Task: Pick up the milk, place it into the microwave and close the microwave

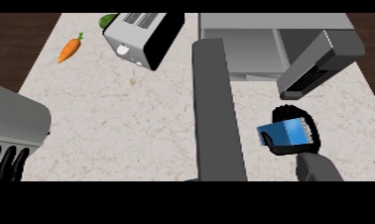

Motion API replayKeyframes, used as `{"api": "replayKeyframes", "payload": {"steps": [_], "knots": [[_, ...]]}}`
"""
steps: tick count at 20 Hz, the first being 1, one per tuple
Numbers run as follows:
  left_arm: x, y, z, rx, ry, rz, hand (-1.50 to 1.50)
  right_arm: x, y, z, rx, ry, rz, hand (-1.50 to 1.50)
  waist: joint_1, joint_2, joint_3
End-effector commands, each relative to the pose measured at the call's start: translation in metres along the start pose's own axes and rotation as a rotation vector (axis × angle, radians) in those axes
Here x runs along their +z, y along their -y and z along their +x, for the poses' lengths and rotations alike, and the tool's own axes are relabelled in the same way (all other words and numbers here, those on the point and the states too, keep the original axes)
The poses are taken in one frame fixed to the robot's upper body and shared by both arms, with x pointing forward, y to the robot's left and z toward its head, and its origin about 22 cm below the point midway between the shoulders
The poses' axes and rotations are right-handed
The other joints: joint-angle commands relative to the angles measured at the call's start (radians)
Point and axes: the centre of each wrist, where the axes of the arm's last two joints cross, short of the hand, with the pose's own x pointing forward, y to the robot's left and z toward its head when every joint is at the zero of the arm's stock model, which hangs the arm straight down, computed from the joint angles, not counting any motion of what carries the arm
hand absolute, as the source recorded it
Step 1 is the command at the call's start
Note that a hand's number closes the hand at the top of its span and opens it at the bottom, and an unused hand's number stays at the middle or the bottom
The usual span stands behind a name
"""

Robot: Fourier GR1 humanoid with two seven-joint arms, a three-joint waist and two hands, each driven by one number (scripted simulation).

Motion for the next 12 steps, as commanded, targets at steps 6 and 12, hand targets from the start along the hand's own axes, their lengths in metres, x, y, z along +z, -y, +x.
{"api": "replayKeyframes", "payload": {"steps": [6, 12], "knots": [[0.013, -0.003, -0.006, 0.008, -0.001, 0.003, -1.5, 0.0, -0.049, 0.049, 0.008, 0.036, 0.083, 1.5, -0.009, -0.003, -0.001], [0.009, -0.021, -0.007, 0.02, -0.011, 0.003, -1.5, 0.037, -0.087, 0.08, -0.044, 0.008, 0.05, 1.5, -0.011, -0.002, -0.001]]}}
